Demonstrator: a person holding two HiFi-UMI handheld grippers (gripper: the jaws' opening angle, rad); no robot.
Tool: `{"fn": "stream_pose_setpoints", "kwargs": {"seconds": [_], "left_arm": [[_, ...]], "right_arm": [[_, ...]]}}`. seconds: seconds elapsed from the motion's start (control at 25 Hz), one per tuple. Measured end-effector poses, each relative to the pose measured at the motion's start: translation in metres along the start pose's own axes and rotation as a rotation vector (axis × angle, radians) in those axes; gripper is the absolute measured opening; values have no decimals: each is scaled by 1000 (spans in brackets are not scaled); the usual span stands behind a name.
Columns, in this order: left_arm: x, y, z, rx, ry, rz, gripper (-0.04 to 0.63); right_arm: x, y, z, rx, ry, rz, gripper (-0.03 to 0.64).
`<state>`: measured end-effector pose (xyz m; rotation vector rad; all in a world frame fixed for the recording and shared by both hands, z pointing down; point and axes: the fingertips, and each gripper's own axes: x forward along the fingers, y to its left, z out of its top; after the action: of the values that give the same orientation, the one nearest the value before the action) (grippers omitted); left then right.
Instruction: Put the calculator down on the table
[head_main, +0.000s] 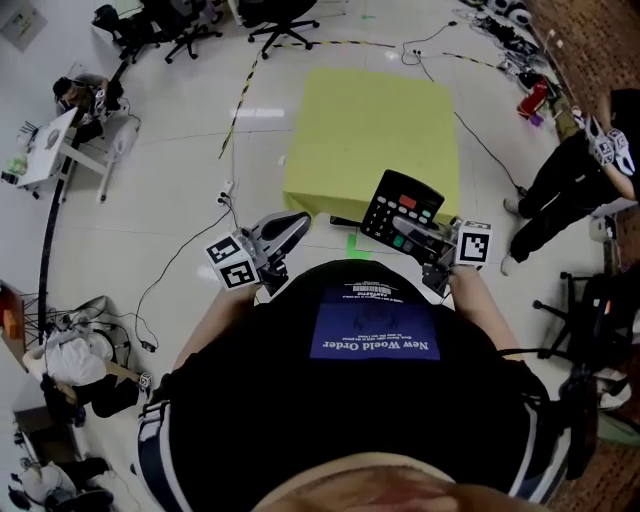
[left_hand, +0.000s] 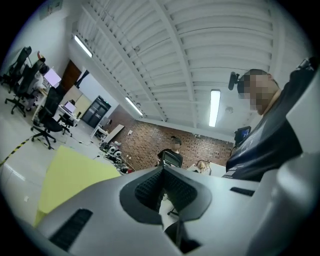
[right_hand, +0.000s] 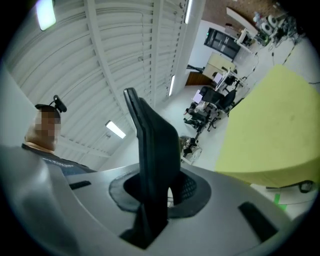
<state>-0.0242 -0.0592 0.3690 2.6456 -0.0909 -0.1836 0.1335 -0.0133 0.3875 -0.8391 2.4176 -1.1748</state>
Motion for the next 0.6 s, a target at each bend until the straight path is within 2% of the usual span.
{"fn": "stream_pose_setpoints", "kwargs": {"seconds": [0.2,0.4,0.6], "left_arm": [[-1,73,40,19,53,-81,6],[11,122,55,12,93,-153,6],[72,136,69,7,89,-160,6]], "right_arm": [[46,-25,28,-5,-61,-68,61],[76,-51,53,23,-121,-122,61],[45,-75,99,50,-118,-159,63]]}}
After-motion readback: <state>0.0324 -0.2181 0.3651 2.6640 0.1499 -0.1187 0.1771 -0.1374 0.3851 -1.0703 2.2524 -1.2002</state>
